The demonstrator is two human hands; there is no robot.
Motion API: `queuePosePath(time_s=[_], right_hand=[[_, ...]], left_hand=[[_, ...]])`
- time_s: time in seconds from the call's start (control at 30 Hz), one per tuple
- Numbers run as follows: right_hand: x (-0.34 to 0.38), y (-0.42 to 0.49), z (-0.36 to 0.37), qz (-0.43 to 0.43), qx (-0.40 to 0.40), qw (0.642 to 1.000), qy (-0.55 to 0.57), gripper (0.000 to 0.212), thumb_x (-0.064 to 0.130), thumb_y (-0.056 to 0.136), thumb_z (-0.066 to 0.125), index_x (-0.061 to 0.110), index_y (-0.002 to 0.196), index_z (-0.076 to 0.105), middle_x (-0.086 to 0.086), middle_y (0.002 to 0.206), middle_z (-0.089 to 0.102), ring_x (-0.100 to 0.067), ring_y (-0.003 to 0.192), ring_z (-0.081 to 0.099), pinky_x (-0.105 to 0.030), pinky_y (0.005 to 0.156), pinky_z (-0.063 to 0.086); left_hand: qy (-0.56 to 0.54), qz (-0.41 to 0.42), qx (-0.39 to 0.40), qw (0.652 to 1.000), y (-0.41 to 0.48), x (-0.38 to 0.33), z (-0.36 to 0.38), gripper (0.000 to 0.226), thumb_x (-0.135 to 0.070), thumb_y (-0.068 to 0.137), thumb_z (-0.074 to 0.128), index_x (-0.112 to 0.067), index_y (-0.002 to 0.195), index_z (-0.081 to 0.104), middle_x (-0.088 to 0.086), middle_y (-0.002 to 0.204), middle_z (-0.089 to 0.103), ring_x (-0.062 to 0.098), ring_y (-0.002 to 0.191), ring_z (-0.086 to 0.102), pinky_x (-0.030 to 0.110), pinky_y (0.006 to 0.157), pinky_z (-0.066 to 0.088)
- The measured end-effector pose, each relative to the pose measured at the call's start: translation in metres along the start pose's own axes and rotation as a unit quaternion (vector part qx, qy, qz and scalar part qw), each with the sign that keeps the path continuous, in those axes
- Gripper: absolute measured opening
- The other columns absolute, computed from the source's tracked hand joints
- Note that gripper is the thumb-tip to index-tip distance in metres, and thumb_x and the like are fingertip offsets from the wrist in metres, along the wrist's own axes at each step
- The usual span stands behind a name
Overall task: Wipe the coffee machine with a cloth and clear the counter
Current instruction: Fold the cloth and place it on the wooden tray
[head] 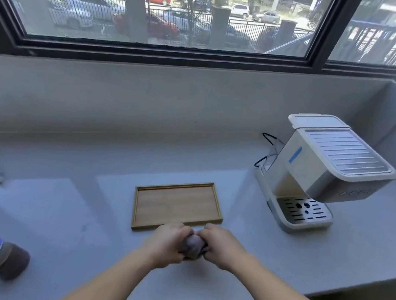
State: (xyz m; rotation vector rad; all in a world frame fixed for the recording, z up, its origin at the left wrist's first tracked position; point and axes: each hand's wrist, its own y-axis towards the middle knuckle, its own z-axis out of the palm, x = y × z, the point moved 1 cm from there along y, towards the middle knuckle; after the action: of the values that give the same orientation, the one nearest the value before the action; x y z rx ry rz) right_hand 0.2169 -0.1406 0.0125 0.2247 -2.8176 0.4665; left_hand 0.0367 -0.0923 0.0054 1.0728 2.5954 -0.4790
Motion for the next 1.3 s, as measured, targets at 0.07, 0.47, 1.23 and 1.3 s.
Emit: queuePosePath(time_s=[0.07,0.47,1.23,1.3], right_hand=[[-0.001,0.009,-0.009,-0.003,-0.011,1.0,-0.006,0.033,0.017,0.082,0.056,0.019,0.115,0.062,-0.01,0.111,0.06,-0.034,0.101,0.059,-0.038,0.079,0.047],[-0.021,0.063,-0.047,-0.038,-0.041,0.998,-0.02,0.029,0.017,0.082,0.061,0.014,0.111,0.063,-0.011,0.112,0.059,-0.036,0.102,0.06,-0.043,0.083,0.049],[-0.012,0.141,-0.024,-0.014,0.007,0.999,0.031,0.035,0.02,0.085,0.062,0.016,0.12,0.06,-0.012,0.12,0.058,-0.035,0.108,0.058,-0.04,0.088,0.049],[-0.011,0.141,-0.023,-0.01,0.013,0.999,0.045,0.042,0.02,0.085,0.06,0.019,0.127,0.058,-0.012,0.122,0.059,-0.035,0.111,0.058,-0.04,0.091,0.049]], left_hand=[[-0.002,-0.002,-0.016,1.0,0.006,0.003,-0.01,0.04,-0.031,0.074,0.066,-0.025,0.112,0.056,0.0,0.108,0.062,0.022,0.098,0.057,0.035,0.077,0.047],[-0.012,-0.038,-0.079,0.996,0.048,0.021,-0.041,0.048,-0.033,0.071,0.069,-0.03,0.117,0.056,-0.006,0.111,0.064,0.018,0.101,0.057,0.031,0.078,0.046],[-0.012,-0.151,-0.017,0.988,0.077,0.074,-0.031,0.042,-0.027,0.073,0.062,-0.024,0.114,0.053,0.002,0.113,0.063,0.025,0.102,0.058,0.04,0.08,0.051],[-0.019,-0.155,-0.018,0.988,0.077,0.075,-0.028,0.044,-0.025,0.073,0.061,-0.022,0.116,0.052,0.002,0.115,0.063,0.026,0.104,0.058,0.037,0.078,0.05]])
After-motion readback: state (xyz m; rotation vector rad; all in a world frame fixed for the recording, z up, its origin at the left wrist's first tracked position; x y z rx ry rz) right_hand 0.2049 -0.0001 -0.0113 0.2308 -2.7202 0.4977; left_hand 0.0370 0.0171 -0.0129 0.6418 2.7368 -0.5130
